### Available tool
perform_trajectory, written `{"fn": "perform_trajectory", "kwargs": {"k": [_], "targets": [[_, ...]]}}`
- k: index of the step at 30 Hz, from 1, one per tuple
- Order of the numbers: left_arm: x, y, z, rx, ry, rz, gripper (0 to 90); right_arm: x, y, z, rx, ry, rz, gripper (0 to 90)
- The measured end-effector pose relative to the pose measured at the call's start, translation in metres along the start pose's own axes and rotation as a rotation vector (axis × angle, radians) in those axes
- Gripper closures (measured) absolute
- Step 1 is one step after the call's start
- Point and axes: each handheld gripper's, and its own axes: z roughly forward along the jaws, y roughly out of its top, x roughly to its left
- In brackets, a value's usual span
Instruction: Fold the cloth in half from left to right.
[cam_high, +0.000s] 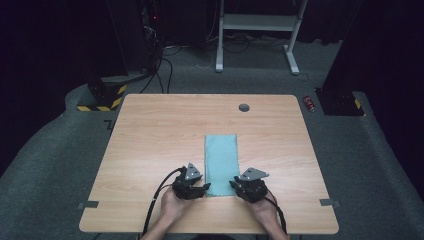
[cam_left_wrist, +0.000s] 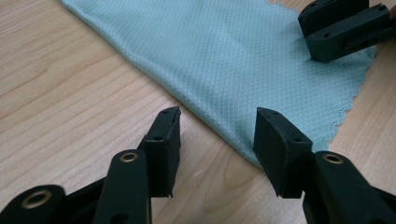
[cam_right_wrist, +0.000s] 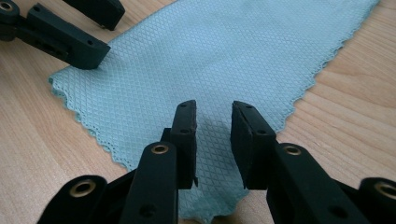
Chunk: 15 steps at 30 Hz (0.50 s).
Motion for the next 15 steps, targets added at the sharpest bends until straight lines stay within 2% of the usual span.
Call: {"fn": "perform_trajectory", "kwargs": {"k": [4, 8, 13, 15], "targets": [[-0.003, -0.003, -0.003, -0.012, -0.003, -0.013, 50.7, 0.000, 0.000, 0.000, 0.000, 0.001, -0.001, 71.0], [-0.009, -0.008, -0.006, -0.013, 0.016, 0.013, 49.8, 0.000, 0.000, 0.000, 0.000, 0.005, 0.001, 69.2], [-0.013, -0.014, -0.012, -0.013, 0.007, 0.011, 48.7, -0.001, -0.002, -0.005, -0.022, 0.022, 0.030, 66.5], [-0.014, -0.015, -0.013, -0.015, 0.010, 0.012, 48.3, -0.001, -0.002, -0.009, -0.026, 0.020, 0.027, 65.6]]}}
